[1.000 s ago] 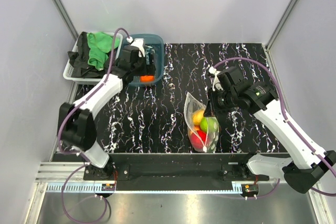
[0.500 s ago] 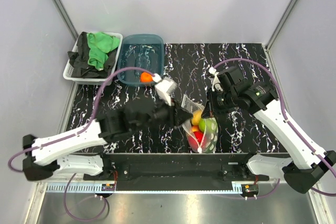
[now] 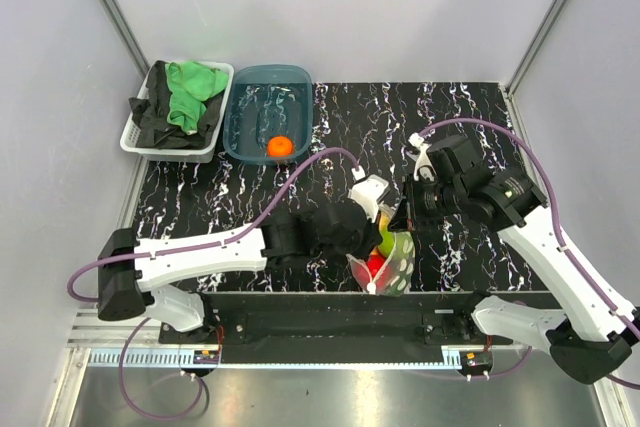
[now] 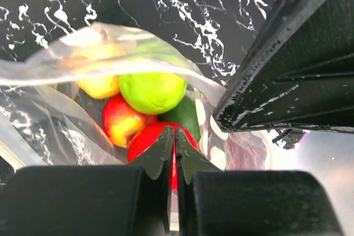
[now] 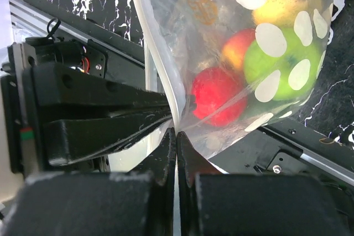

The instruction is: Open the zip-top bag and remove the fake food

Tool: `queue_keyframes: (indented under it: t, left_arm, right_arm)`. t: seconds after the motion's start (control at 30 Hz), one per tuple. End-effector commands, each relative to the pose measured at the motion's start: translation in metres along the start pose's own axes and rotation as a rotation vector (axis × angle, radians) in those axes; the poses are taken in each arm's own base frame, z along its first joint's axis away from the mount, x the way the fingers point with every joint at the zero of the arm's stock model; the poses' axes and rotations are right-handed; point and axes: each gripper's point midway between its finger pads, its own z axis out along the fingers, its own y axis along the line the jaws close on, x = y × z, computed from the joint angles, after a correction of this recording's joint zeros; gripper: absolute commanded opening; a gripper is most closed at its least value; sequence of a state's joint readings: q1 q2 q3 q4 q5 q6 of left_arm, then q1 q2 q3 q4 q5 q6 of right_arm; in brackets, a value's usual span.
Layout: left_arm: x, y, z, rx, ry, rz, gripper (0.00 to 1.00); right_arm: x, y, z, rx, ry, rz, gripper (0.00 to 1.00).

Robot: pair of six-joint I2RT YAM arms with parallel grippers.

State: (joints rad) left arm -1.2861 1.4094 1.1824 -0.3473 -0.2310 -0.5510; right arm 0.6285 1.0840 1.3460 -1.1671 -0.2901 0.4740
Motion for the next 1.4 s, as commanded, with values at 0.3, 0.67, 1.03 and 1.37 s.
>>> queue_keyframes:
  t: [0.3,0.67,1.03,1.37]
  left_arm:
    - [0.031,-0.002,0.031,0.253,0.099,0.011,0.19]
    - [0.066,0.0,0.037,0.291,0.231,0.071,0.61]
    - [0.101,0.019,0.03,0.25,0.33,0.119,0.94]
    - [0.123,0.031,0.044,0.185,0.378,0.218,0.91]
  right_arm:
    - [0.0,0.001,-0.005,-0.004,-0.045,0.029,0.0]
    - [0.013,-0.007,0.0,0.009,-0.017,0.049,0.0]
    - [0.019,-0.011,0.002,0.004,-0.022,0.054,0.0]
    - [0.023,-0.014,0.008,0.006,-0.004,0.062,0.0]
